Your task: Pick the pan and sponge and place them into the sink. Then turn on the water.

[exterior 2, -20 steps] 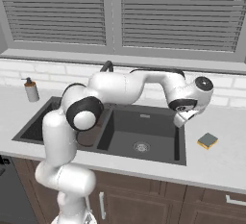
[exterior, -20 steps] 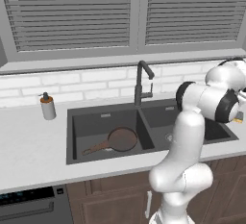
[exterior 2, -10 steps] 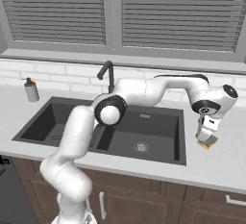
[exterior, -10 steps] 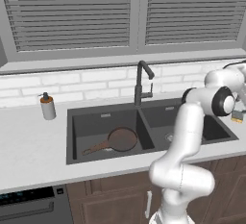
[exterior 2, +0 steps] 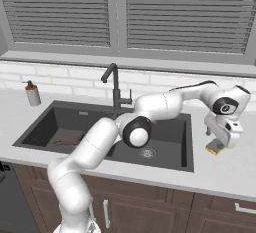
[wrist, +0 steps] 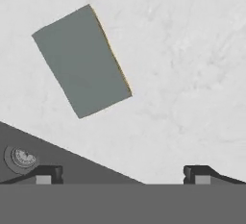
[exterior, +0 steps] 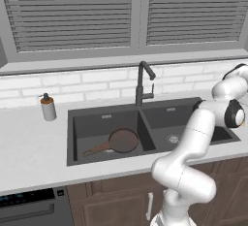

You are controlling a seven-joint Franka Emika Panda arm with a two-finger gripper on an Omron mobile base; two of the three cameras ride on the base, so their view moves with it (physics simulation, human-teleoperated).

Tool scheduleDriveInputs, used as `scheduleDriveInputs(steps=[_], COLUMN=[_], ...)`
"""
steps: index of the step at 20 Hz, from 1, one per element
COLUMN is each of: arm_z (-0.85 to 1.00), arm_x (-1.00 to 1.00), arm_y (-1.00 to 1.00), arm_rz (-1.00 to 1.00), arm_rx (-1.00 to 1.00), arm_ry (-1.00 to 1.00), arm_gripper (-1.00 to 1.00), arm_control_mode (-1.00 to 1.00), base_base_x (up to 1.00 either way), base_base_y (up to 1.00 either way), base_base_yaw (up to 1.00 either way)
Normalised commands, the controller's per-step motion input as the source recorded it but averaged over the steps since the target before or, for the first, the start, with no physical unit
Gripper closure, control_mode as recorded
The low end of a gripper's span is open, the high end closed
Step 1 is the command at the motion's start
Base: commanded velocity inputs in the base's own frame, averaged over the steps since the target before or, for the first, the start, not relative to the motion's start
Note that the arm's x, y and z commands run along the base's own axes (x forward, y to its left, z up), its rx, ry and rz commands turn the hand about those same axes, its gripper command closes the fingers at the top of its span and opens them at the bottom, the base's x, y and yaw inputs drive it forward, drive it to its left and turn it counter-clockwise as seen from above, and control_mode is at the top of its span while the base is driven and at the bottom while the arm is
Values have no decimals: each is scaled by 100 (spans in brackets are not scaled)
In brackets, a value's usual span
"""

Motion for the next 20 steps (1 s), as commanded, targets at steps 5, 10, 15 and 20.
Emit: scheduleDriveInputs(steps=[5,10,15,20], arm_z=[-76,-60,-52,-38], arm_x=[0,0,0,0], arm_y=[23,12,21,45], arm_rz=[47,40,40,37], arm_rx=[-21,-17,-21,-27], arm_ry=[-34,-38,-24,-13], arm_gripper=[-100,-100,-100,-100], arm_control_mode=[-100,-100,-100,-100], base_base_x=[0,0,0,0], base_base_y=[0,0,0,0], base_base_yaw=[0,0,0,0])
